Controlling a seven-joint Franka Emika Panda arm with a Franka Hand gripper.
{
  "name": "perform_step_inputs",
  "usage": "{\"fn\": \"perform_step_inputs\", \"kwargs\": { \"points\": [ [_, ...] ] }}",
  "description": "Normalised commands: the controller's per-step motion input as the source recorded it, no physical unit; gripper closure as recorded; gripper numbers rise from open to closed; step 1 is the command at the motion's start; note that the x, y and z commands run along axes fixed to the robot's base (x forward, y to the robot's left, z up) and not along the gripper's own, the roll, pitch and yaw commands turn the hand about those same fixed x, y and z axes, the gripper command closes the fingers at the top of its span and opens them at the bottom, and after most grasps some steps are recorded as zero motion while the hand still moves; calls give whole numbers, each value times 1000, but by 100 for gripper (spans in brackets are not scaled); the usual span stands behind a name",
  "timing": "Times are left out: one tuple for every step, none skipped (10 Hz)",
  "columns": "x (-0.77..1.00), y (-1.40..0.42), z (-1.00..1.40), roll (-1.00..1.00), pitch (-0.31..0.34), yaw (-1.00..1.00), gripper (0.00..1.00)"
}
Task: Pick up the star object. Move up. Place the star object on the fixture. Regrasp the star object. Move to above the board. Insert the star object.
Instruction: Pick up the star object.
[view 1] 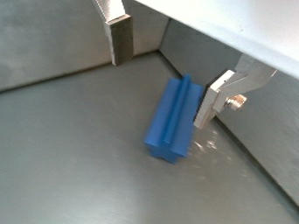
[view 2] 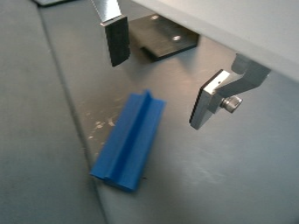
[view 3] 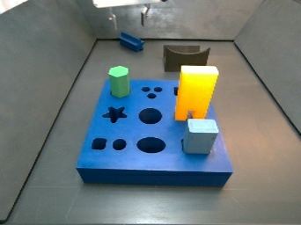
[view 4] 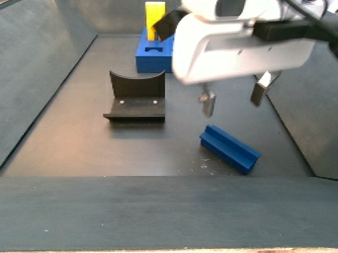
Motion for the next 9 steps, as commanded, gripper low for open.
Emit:
{"fn": "perform_step_inputs", "kwargs": {
  "points": [
    [294, 249, -609, -284, -20, 129, 0],
    [211, 174, -589, -287, -66, 94, 0],
    [126, 97, -586, -283, -91, 114, 0],
    [0, 54, -577, -280, -91, 154, 0],
    [0, 20, -486, -310, -87, 209, 0],
    [0, 0, -514, -291, -80, 266, 0],
    [0, 26, -611, -246, -83, 254, 0],
    [0, 151, -826, -154, -80, 220, 0],
    [-31, 151, -1000, 0, -74, 174, 0]
  ]
}}
